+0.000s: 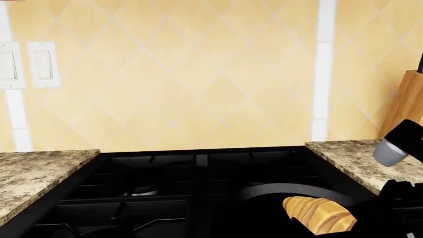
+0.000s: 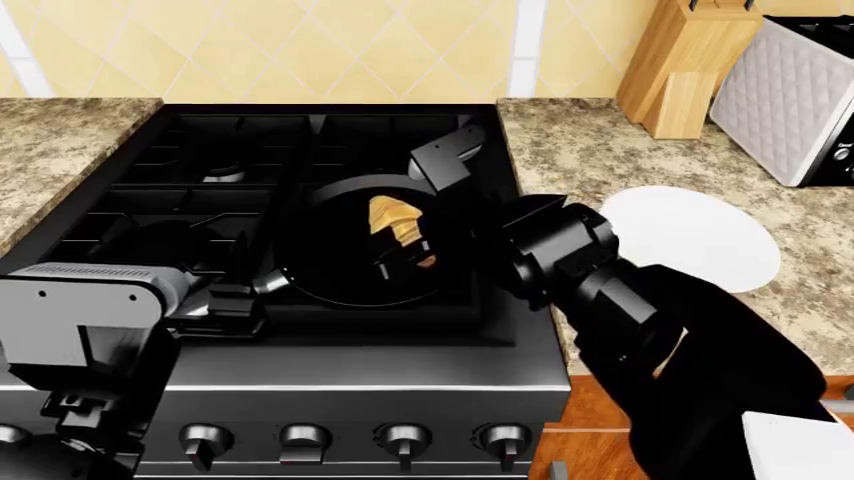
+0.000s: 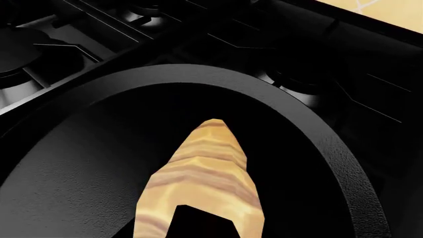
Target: Pick the croissant and place it on the pan. Then turn on the stove to warm the croissant.
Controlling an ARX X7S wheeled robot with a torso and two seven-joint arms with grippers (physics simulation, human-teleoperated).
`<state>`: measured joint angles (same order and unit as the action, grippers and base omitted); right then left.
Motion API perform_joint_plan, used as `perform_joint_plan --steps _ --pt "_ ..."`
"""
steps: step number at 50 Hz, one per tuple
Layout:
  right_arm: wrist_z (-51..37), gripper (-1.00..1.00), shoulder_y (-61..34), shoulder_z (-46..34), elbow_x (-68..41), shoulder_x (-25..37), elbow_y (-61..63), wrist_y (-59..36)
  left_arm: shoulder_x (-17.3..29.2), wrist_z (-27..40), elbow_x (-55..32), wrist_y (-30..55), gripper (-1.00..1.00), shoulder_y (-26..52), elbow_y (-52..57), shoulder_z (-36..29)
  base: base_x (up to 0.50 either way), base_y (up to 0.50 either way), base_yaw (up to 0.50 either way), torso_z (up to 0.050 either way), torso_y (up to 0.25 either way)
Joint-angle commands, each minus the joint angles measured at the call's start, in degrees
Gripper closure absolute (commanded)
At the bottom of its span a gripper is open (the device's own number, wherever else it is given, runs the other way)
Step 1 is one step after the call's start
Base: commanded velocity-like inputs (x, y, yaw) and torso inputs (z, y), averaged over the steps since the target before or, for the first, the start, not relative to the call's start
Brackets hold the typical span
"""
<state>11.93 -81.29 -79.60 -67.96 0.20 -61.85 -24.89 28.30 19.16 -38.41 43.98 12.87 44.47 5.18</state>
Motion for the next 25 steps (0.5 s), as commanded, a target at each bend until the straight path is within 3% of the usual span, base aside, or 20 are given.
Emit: perform_joint_plan --steps 1,2,3,25 --pt "-0.05 1.0 -0.33 -5.28 -3.07 -0.17 -0.33 1.58 0.32 0.42 -0.67 0.36 -1.0 -0.08 0.52 0.31 0.0 0.0 0.0 0.0 0.0" --pt "-0.12 1.0 -0.37 -5.41 -3.2 -0.16 -0.28 1.6 0.37 0.48 -0.78 0.44 -1.0 -0.11 0.66 0.37 0.0 0.0 0.0 0.0 0.0" --pt "-0.43 -1.0 -0.41 -5.57 -3.24 -0.14 -0.07 1.5 0.45 0.61 -1.04 0.61 -1.0 -0.27 1.0 0.56 0.0 0.0 0.0 0.0 0.0" --pt "-9.7 -1.0 -2.12 -3.23 -6.78 8.81 18.98 -2.1 1.15 2.33 -3.32 2.16 -1.0 -0.19 4.33 1.24 0.0 0.0 0.0 0.0 0.0"
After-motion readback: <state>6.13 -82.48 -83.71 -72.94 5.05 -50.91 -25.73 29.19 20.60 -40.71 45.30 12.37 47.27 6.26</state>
